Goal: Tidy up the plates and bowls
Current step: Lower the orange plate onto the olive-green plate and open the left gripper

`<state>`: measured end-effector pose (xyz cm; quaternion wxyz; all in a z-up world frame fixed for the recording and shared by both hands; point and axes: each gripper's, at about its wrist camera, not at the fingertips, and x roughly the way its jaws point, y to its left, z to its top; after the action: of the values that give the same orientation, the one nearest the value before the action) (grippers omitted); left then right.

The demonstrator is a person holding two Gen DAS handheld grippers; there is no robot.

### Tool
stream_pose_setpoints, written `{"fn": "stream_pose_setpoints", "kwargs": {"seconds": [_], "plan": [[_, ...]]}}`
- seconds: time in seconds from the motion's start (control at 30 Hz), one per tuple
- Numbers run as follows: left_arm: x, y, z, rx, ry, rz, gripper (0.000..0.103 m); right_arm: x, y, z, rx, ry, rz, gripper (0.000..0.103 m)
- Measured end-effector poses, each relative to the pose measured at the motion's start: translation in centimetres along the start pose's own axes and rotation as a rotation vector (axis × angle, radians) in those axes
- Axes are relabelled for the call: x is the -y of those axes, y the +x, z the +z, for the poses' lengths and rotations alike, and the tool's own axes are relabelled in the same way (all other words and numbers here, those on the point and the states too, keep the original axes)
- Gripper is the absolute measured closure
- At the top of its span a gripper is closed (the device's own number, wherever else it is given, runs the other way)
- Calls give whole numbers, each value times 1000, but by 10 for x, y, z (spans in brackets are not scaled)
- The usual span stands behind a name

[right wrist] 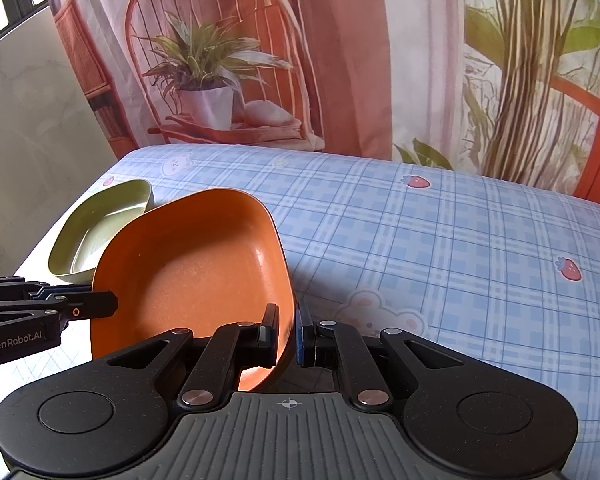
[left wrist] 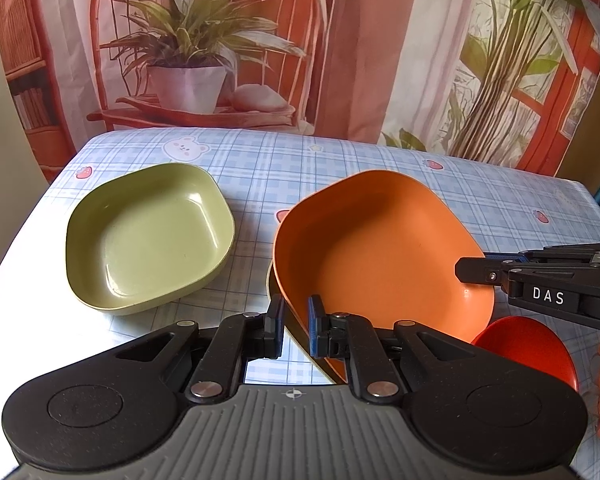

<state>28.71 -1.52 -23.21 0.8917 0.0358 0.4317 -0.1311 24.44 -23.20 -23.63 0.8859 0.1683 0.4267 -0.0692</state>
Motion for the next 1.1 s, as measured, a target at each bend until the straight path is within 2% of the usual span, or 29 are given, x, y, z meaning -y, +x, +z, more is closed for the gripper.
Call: {"fn": "stream_pose_setpoints", "kwargs": {"seconds": [0.87, 1.1], "plan": [[-5, 4, -2, -18, -10, -18, 87, -3, 1, 3, -26, -24, -35, 88], [-9, -1, -2, 1, -20, -15, 86, -7, -3, 5, -15, -35, -42, 88]]}}
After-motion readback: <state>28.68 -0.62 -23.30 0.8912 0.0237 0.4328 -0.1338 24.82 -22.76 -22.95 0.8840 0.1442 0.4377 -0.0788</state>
